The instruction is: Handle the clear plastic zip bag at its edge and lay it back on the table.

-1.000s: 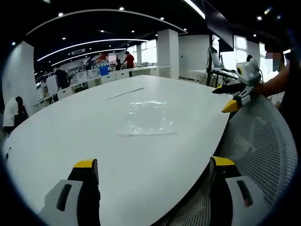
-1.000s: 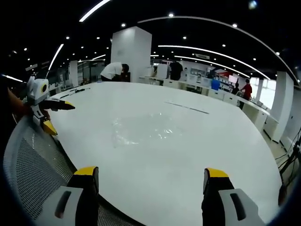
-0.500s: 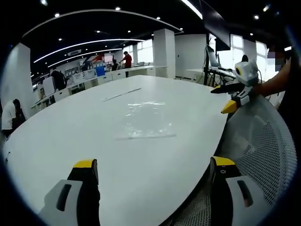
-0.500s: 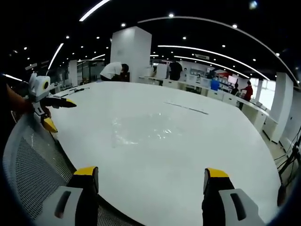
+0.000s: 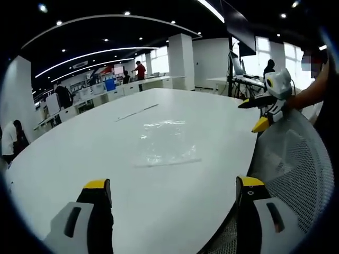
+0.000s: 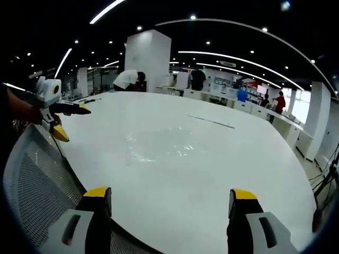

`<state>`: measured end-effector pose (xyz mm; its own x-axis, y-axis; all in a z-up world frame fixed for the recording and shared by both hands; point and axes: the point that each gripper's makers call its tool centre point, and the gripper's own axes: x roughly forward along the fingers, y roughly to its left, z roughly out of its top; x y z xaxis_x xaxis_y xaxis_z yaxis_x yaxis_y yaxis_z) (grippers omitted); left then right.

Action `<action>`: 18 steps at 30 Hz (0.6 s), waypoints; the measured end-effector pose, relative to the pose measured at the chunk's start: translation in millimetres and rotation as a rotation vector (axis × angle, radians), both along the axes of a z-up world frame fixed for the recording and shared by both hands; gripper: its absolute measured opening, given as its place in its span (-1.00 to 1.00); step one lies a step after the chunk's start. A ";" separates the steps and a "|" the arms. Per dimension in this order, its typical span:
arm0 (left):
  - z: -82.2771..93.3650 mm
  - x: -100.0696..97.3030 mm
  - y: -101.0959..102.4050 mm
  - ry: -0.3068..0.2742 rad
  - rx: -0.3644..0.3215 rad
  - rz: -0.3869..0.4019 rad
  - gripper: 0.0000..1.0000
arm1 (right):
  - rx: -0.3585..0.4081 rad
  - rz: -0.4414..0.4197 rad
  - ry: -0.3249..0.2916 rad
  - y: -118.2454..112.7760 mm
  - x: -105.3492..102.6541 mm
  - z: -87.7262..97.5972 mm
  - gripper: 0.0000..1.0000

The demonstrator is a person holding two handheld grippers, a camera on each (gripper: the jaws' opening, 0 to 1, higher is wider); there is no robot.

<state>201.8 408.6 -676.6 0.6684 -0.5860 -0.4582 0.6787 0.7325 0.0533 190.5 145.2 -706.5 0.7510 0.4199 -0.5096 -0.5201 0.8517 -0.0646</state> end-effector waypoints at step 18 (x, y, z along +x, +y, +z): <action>19.1 35.4 8.8 -0.063 0.042 -0.023 0.88 | 0.001 0.000 0.001 -0.4 0.0 -0.5 0.81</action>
